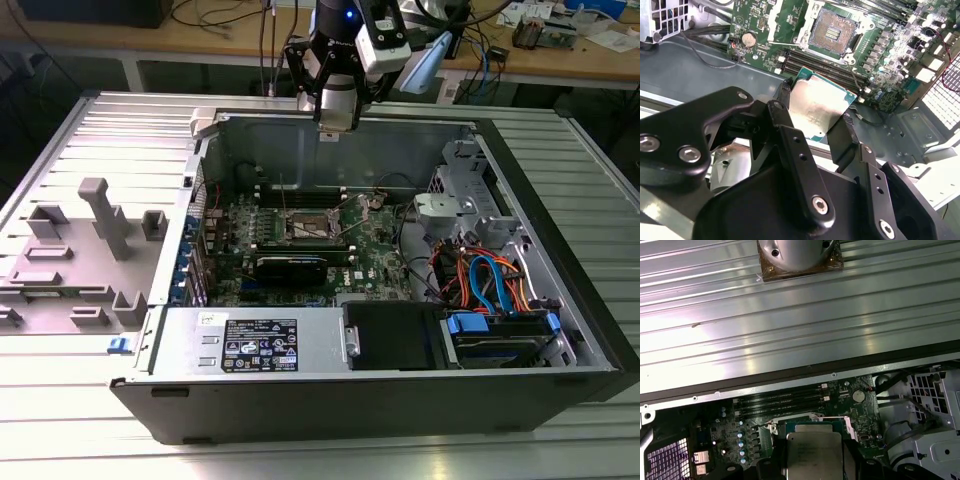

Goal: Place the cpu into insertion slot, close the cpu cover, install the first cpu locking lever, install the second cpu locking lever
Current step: 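Place the cpu into insertion slot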

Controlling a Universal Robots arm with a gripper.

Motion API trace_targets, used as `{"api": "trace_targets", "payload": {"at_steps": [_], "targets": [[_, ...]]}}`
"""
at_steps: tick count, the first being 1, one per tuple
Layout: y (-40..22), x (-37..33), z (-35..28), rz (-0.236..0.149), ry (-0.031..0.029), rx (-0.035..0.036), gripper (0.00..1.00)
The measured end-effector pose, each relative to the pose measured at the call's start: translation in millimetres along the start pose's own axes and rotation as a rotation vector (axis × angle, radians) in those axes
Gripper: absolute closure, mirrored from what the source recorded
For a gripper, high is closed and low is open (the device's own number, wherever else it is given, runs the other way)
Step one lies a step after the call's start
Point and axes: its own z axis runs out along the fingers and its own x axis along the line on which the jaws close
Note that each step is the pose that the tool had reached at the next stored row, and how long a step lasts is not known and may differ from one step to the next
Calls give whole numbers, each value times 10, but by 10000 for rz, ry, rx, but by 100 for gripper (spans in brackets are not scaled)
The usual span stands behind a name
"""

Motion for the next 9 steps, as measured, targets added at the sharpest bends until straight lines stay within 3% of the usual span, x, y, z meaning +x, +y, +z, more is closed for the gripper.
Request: {"api": "trace_targets", "payload": {"at_steps": [9], "targets": [[-4,-1,1,468,-42,-9,46]]}}
